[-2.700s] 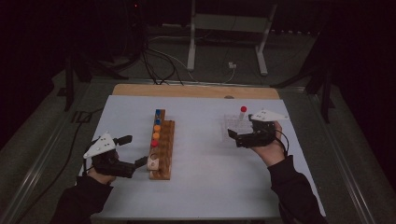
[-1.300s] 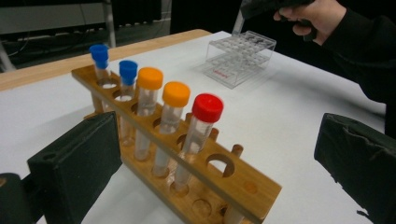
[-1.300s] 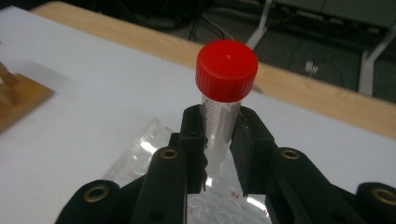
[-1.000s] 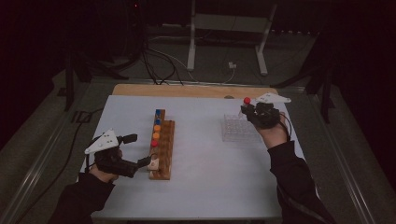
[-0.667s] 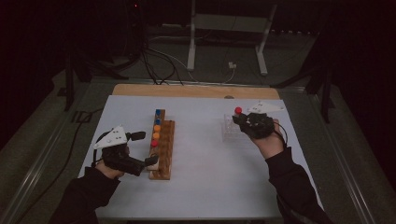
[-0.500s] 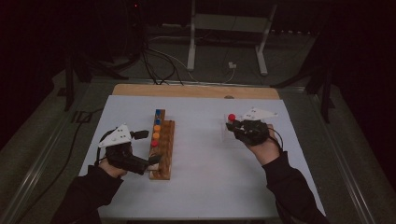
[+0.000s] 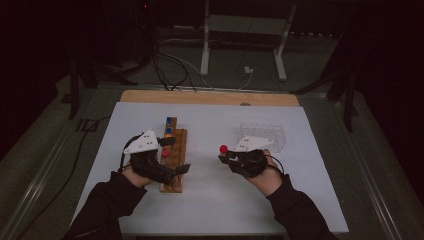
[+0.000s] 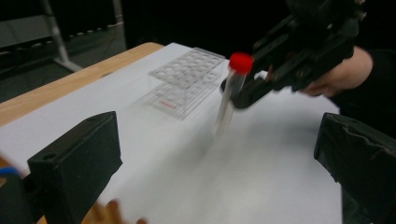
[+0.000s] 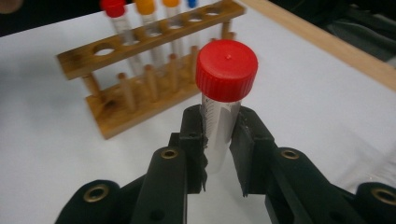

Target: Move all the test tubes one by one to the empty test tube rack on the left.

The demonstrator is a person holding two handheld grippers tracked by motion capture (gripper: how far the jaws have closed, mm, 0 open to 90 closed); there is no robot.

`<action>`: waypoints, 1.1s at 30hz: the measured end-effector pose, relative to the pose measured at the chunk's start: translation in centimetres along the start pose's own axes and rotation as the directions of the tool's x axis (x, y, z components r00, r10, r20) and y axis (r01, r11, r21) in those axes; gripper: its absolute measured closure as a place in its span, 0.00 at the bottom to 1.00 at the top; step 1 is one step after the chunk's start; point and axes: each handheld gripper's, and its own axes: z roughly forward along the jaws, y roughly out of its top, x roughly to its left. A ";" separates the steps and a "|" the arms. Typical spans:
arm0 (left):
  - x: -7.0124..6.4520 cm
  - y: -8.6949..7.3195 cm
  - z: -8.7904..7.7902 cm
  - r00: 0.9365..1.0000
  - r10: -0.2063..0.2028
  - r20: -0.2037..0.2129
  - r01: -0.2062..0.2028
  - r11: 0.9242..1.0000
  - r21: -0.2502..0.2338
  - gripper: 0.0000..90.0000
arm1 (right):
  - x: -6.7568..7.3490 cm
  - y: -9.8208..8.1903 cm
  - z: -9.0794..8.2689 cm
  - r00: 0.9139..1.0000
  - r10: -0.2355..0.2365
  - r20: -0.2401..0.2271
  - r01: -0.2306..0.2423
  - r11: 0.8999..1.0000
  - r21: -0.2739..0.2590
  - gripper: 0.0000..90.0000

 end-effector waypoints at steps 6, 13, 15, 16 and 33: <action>-0.8 1.0 1.9 0.999 0.018 0.038 -0.018 1.000 0.003 0.02 | 1.3 0.0 0.3 0.999 -0.019 -0.039 0.019 1.000 -0.003 0.83; -1.6 1.8 4.0 0.997 0.035 0.069 -0.037 0.999 0.022 0.09 | 1.9 0.1 0.3 0.998 -0.029 -0.056 0.029 1.000 -0.001 0.83; -1.7 1.9 4.6 0.997 0.035 0.067 -0.038 0.999 0.037 0.10 | 2.0 0.1 0.4 0.998 -0.028 -0.060 0.028 1.000 0.001 0.83; -1.7 1.9 4.9 0.997 0.037 0.073 -0.040 0.999 0.035 0.16 | 2.1 0.1 0.4 0.998 -0.030 -0.061 0.030 1.000 0.000 0.83; -2.2 2.1 7.1 0.993 0.080 0.090 -0.086 0.994 0.068 0.78 | 1.9 0.3 0.1 0.998 -0.027 -0.055 0.027 1.000 -0.014 0.83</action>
